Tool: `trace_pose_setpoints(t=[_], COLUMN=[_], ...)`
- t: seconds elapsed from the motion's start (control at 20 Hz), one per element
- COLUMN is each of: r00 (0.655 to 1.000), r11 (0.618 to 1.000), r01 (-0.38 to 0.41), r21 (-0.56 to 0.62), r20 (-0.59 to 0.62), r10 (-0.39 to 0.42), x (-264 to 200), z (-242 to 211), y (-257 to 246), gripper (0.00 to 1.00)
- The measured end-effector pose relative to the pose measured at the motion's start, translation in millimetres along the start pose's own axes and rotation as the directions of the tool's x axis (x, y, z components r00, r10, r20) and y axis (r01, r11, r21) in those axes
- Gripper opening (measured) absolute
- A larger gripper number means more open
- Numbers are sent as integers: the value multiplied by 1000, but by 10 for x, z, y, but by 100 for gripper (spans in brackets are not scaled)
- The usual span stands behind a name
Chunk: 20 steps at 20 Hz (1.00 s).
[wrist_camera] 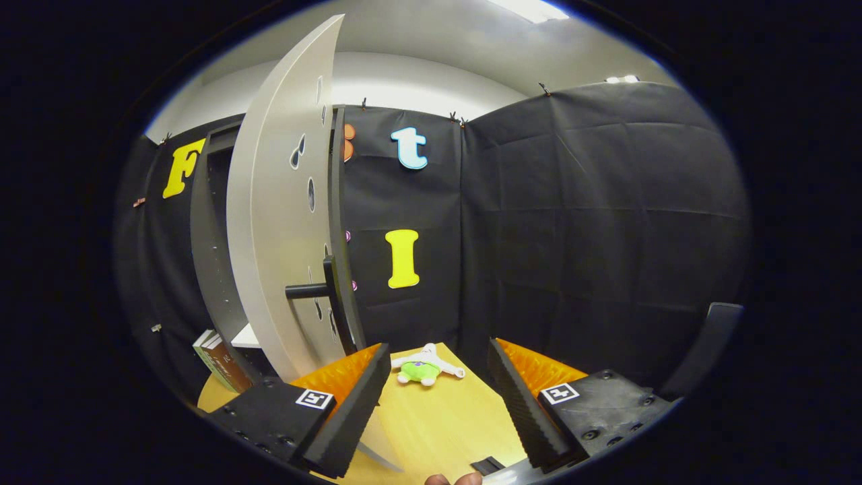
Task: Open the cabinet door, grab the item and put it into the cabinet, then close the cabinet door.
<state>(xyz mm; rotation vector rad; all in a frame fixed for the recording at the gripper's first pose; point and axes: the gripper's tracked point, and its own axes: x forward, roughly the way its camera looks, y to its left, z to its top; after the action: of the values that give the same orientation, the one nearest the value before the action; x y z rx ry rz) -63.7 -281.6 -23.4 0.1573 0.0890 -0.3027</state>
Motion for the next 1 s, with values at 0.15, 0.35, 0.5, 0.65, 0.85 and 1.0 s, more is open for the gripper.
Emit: trace_pose_setpoints(t=[0.15,0.35,0.5,0.65,0.85,1.0], r00=[1000,999,998,994,981,963], r11=[1000,998,997,994,981,964], r01=[-16,-47,-69,-109,-195,-266], r21=[-17,-31,-26,-22,-5,4], r20=[4,2,-2,-7,-24,-42], r10=[16,47,69,109,195,266], x=[-68,-168,-225,-264,-323,-311], z=[-14,-31,-61,-94,-159,-252], y=[166,400,573,802,1284,1765], gripper=[96,96,96,96,97,98])
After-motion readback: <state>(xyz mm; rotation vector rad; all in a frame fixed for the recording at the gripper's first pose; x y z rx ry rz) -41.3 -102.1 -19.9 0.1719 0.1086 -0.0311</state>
